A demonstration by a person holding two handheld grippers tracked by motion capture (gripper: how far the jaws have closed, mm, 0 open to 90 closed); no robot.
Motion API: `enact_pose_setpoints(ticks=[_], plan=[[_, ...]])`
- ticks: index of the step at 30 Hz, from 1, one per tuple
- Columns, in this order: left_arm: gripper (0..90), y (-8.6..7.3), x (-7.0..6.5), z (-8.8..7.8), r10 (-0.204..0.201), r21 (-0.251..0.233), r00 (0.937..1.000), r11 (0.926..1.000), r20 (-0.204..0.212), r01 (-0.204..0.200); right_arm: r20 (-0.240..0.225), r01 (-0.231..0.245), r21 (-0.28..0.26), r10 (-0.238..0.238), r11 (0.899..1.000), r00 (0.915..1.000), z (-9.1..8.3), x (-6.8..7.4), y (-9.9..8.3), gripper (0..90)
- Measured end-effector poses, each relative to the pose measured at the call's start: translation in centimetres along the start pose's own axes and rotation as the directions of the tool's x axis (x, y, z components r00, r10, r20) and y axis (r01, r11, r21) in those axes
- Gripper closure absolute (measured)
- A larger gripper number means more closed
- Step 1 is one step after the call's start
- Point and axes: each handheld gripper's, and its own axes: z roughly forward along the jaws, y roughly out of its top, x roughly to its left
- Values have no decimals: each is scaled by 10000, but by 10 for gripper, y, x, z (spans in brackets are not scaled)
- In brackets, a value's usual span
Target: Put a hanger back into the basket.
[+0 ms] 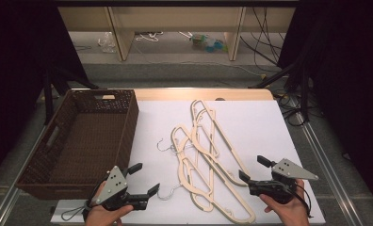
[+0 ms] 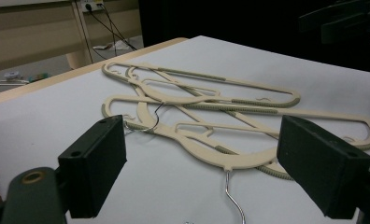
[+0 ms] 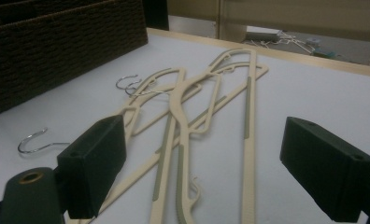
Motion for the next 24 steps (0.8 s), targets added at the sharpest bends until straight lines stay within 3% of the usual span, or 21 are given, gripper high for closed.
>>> enact_pose_setpoints(ticks=[9,15,16,17,18,19,20,21,22,23,24], plan=[[158,0,1,3,-1,-18,9999,10000,103,1,-80,160,357,-157,9992,9998,5,0,0,156],[157,0,1,4,-100,111,9999,9999,77,99,-303,337,954,-309,9949,9991,14,0,3,156],[157,0,3,4,167,93,9998,9998,147,-169,-499,411,1327,-348,9903,9982,20,1,3,157],[157,-1,1,4,-150,151,9998,9998,87,149,-499,411,1327,-348,9903,9982,20,1,3,157],[157,-1,1,4,-147,167,9999,9998,66,146,-704,651,1756,-534,9823,9961,26,1,4,157],[157,-1,1,4,-150,177,9999,9997,66,149,-704,651,1756,-534,9823,9961,26,1,4,157],[157,-1,1,4,-150,196,9999,9997,61,148,-782,770,2187,-611,9727,9951,31,1,8,159],[158,-1,1,4,-150,196,9999,9997,61,148,-782,770,2187,-611,9727,9951,31,1,8,159],[157,-1,0,4,-129,193,9999,9997,65,127,-764,1086,2512,-922,9618,9928,38,-1,12,167],[157,0,2,4,242,186,9996,9995,122,-244,-797,1142,2767,-956,9542,9922,41,-1,14,179],[157,0,2,4,242,186,9996,9995,122,-244,-868,1163,3009,-943,9465,9918,45,-2,15,187]])
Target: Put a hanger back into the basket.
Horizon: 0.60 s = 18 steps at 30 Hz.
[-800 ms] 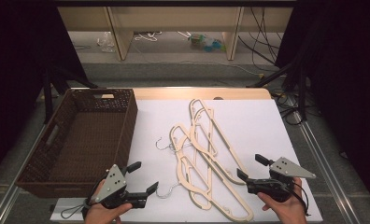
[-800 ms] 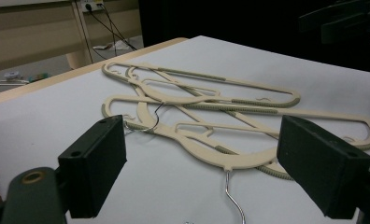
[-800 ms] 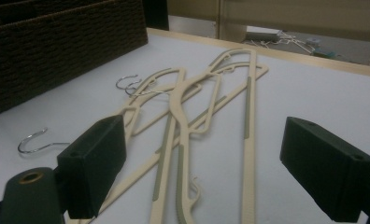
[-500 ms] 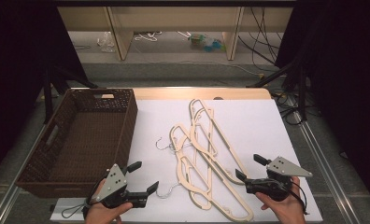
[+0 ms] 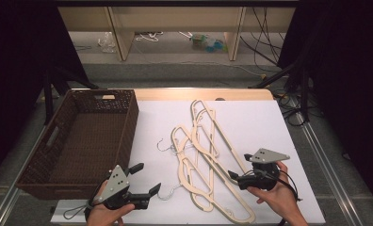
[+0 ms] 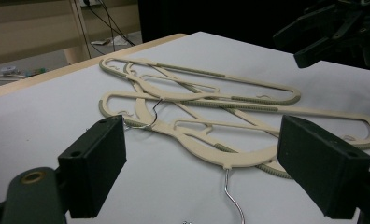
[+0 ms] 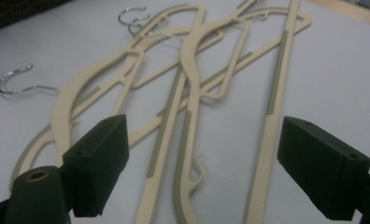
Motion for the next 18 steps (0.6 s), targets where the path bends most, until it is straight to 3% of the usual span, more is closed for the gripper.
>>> enact_pose_setpoints(ticks=[1,3,5,6,9,10,13,14,15,17,18], plan=[[157,-1,-2,0,-271,-13,9996,9996,-14,271,0,0,0,0,10000,10000,0,0,0,187],[158,-1,-3,0,-261,-6,9997,9997,12,261,-247,-1,961,24,9954,9997,8,-3,8,227],[157,-2,-4,-1,-264,-53,9996,9996,116,264,-291,193,1479,-151,9888,9995,17,-6,12,242],[158,-2,-4,-3,-171,33,9998,9998,65,171,-240,147,1465,-113,9891,9996,22,-7,13,260],[158,-2,-4,-3,-180,-124,9998,9998,130,181,-472,434,2085,-343,9771,9983,33,-8,21,302],[158,-2,-5,-3,-188,-106,9997,9998,124,189,-459,280,2418,-174,9699,9988,35,-7,24,326],[158,-2,-5,-2,-105,36,9998,9999,141,105,-656,425,2680,-258,9625,9975,43,-7,28,378],[158,-2,-6,-2,-202,53,9997,9998,161,201,-668,486,3092,-293,9498,9973,50,-7,32,412],[158,-2,-6,-2,-200,49,9997,9998,168,199,-743,435,3291,-200,9433,9970,52,-7,33,426],[158,-2,-5,-2,-124,40,9998,9999,172,123,-830,502,3353,-235,9408,9963,56,-9,34,439],[158,-2,-5,-2,-213,41,9997,9998,153,212,-836,502,3668,-208,9289,9963,62,-9,36,446]])
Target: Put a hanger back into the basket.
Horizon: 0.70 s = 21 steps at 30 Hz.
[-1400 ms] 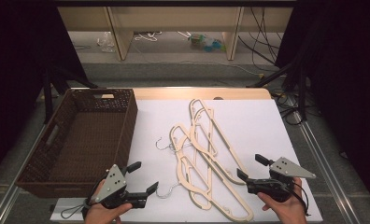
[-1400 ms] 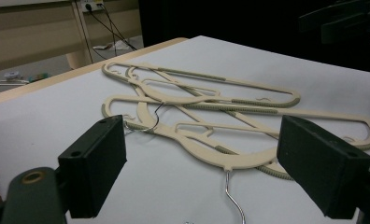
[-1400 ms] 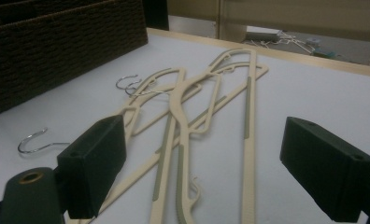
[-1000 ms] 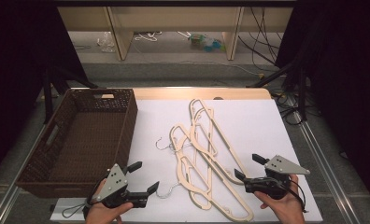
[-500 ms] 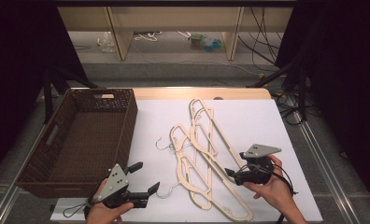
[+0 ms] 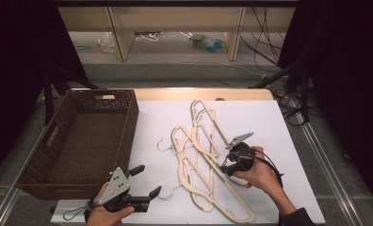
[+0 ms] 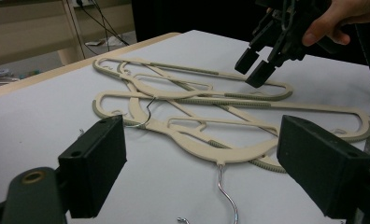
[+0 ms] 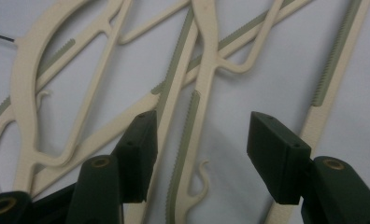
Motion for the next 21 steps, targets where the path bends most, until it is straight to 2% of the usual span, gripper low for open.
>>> enact_pose_setpoints(ticks=[1,2,9,10,19,21], plan=[[157,0,0,0,0,0,10000,10000,0,0,0,0,0,0,10000,10000,0,0,0,446],[158,0,1,0,106,-3,9999,9999,-5,-106,1,56,243,-56,9997,10000,5,-1,3,463],[158,0,0,0,106,68,9999,9999,22,-106,-113,302,960,-293,9949,9995,17,-2,7,529],[157,0,0,0,-1,35,10000,10000,25,1,-67,283,1065,-277,9939,9996,18,-3,7,539],[159,0,0,1,34,-64,10000,10000,56,-33,120,452,1700,-480,9844,9988,22,-3,9,615],[159,-1,0,1,57,109,10000,9999,4,-57,271,483,1805,-540,9824,9982,24,-4,11,603]])
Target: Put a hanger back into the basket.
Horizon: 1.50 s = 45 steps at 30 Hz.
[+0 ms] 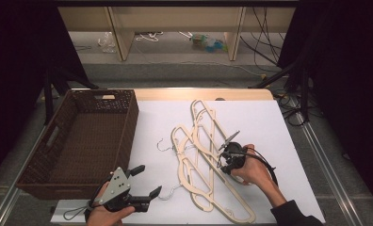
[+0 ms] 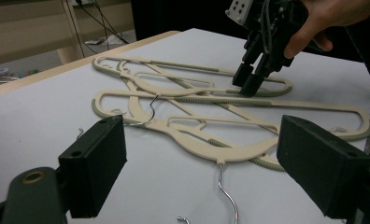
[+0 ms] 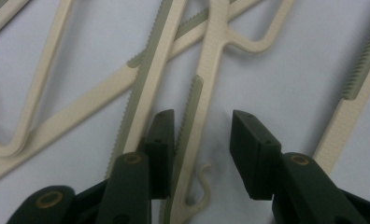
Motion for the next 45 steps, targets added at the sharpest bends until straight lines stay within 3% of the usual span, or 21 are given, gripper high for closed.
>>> enact_pose_setpoints(ticks=[4,5,9,11,16,19,23,25,28,34,35,38,40,41,42,44,45], plan=[[159,1,0,0,-18,-63,10000,10000,4,18,110,-9,150,8,9999,9999,4,1,5,590],[159,0,-1,1,53,-20,10000,10000,66,-53,309,-85,-75,87,9999,9995,5,1,9,616],[159,1,-1,0,14,-70,10000,10000,11,-14,17,-2,175,1,9998,10000,6,3,13,743],[159,1,0,0,163,-2,9999,9999,34,-163,9,-103,145,103,9998,9999,6,2,13,756],[160,2,0,0,12,-146,10000,9999,20,-11,331,-421,157,416,9990,9986,2,-7,9,796],[160,1,-1,0,171,-20,9999,9999,8,-171,116,-356,81,355,9993,9993,-7,-14,4,798],[160,2,0,0,257,-6,9997,9997,13,-257,191,-96,4,95,10000,9998,-16,-15,2,798],[160,2,0,-1,259,2,9997,9997,-18,-259,-73,87,30,-87,10000,9999,-30,-16,-2,798],[161,4,2,1,329,-181,9994,9993,-72,-330,-258,332,83,-330,9994,9991,-44,-14,-9,798],[167,9,6,15,632,75,9977,9980,-261,-630,-801,774,108,-763,9969,9939,-66,-5,-23,798],[178,14,7,25,1110,276,9933,9935,-330,-1101,-897,911,147,-895,9957,9919,-73,-2,-28,798],[202,18,8,39,1348,672,9908,9887,-99,-1339,-993,1084,118,-1067,9940,9893,-78,1,-33,798],[238,21,8,56,1710,1124,9852,9789,73,-1708,-1153,1204,111,-1183,9927,9863,-83,6,-39,798],[236,23,8,75,2056,1645,9780,9641,339,-2084,-1207,1263,132,-1238,9919,9849,-84,7,-41,798],[241,24,8,84,2235,1873,9738,9556,425,-2275,-1199,1365,163,-1336,9905,9838,-86,9,-43,798],[252,26,9,100,2777,2248,9576,9308,771,-2881,-1224,1475,125,-1449,9890,9819,-89,11,-46,798],[254,26,9,100,2777,2248,9576,9308,771,-2881,-1205,1516,98,-1493,9884,9814,-90,12,-47,798]])
